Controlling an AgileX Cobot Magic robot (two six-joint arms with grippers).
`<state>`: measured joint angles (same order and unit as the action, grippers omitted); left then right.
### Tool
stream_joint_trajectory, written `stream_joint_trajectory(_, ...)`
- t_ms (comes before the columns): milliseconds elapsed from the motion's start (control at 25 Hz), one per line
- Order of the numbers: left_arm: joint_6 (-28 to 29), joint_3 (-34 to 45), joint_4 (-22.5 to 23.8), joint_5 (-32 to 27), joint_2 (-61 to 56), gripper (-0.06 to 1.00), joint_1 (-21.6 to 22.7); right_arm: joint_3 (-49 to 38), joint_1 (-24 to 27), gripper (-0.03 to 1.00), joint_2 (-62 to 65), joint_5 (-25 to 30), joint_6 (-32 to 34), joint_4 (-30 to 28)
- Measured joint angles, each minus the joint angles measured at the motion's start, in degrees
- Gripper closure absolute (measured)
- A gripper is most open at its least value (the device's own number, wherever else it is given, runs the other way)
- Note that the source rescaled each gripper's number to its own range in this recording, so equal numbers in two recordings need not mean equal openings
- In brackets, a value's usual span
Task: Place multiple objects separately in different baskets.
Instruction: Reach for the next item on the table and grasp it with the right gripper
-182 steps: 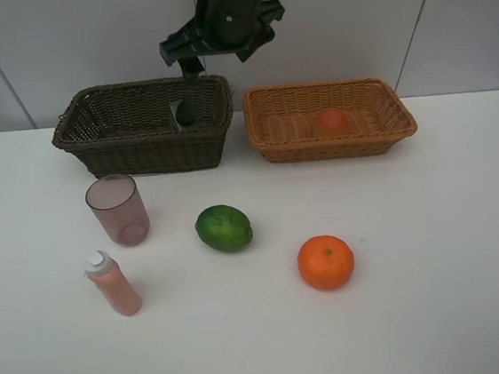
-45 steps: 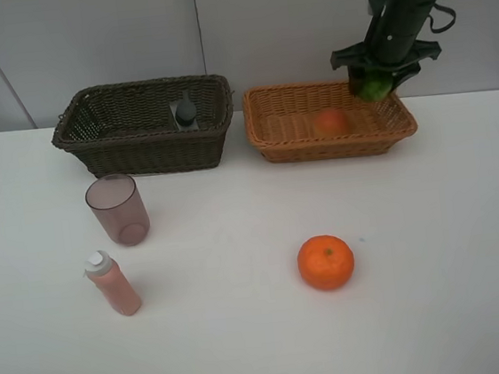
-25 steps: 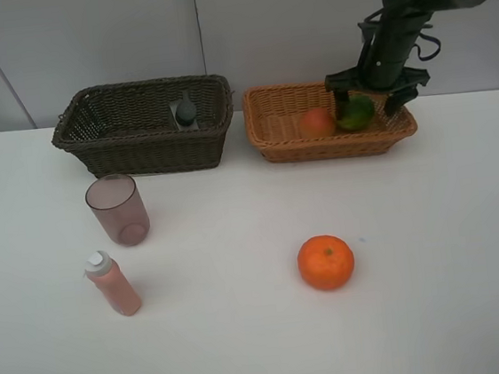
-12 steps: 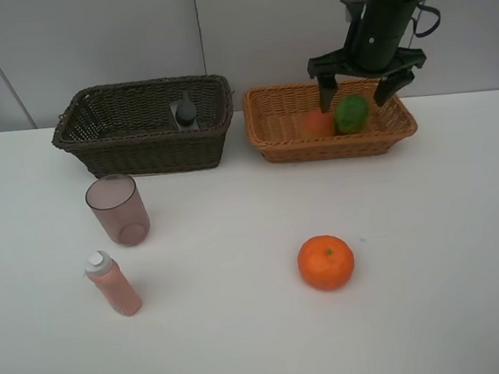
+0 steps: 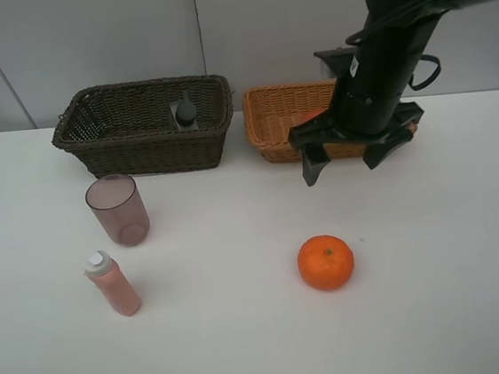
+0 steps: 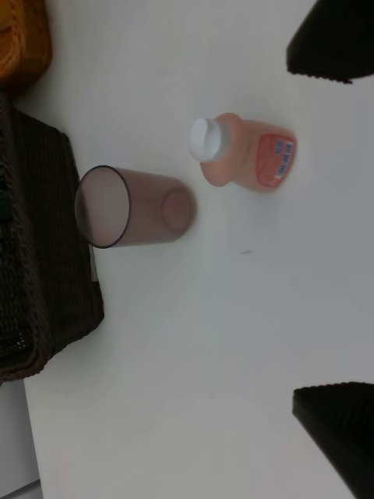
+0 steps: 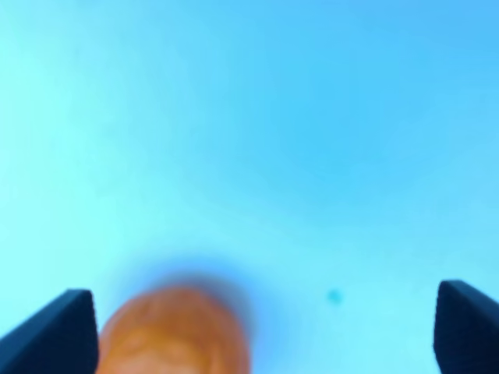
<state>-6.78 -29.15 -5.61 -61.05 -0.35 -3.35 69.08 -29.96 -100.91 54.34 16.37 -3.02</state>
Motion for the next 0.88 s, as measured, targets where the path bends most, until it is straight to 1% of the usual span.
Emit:
stream_joint_trajectory(120,0.00,0.00,0.00,0.00,0.00,-0.06,0.00,-2.43,-3.28,0.08,0.25,-0.72,0.78,1.89)
stream_joint_trajectory(200,0.00,0.00,0.00,0.00,0.00,-0.06,0.00,-3.39,-4.58,0.08,0.25,-2.01,1.31,3.02)
stream_joint_trajectory(360,0.00,0.00,0.00,0.00,0.00,-0.06,0.00,-3.89,-6.55,0.08,0.25,-3.34,5.01,2.39)
stream_joint_trajectory(440,0.00,0.00,0.00,0.00,0.00,-0.06,0.00,-3.89,-6.69,0.08,0.25,-3.89,7.93,2.32)
stream_joint_trajectory(680,0.00,0.00,0.00,0.00,0.00,-0.06,0.00,-4.69,-6.69,0.08,-0.35,-5.02,13.10,1.86)
stream_joint_trajectory(880,0.00,0.00,0.00,0.00,0.00,-0.06,0.00,-10.04,-6.69,0.08,-0.43,-9.77,20.41,1.54)
